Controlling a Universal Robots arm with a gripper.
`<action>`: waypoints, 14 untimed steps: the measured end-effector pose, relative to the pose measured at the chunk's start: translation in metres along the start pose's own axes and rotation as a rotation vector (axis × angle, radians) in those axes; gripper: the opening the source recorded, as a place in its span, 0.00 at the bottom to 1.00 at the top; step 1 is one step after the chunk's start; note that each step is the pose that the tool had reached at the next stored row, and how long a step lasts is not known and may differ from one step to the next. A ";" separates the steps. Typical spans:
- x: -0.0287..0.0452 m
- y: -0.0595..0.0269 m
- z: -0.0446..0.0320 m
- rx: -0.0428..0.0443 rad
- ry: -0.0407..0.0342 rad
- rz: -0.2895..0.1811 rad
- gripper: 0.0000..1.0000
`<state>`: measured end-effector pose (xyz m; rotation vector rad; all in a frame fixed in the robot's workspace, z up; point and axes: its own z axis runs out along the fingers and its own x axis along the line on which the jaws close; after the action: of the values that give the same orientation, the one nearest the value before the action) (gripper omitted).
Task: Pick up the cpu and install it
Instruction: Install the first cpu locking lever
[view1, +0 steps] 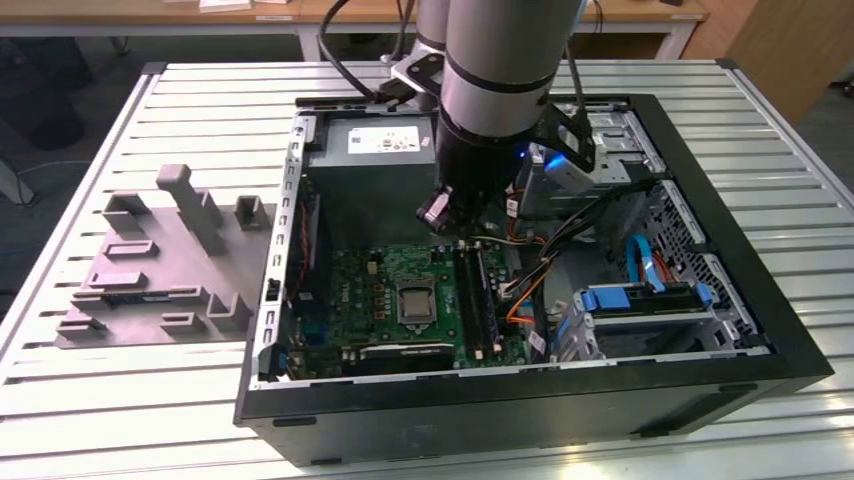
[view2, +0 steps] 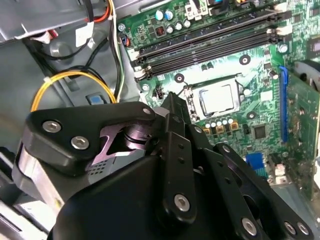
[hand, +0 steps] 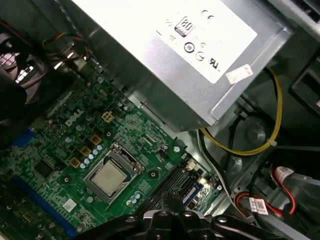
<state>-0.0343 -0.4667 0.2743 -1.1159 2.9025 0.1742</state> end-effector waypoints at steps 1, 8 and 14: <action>0.0001 -0.0001 0.0013 -0.0013 0.0018 -0.020 0.11; 0.0005 -0.0007 0.0073 -0.0097 0.0127 -0.139 0.11; -0.0002 -0.0009 0.0122 -0.0250 0.0006 -0.164 0.11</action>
<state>-0.0338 -0.4658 0.2621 -1.3506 2.7993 0.2060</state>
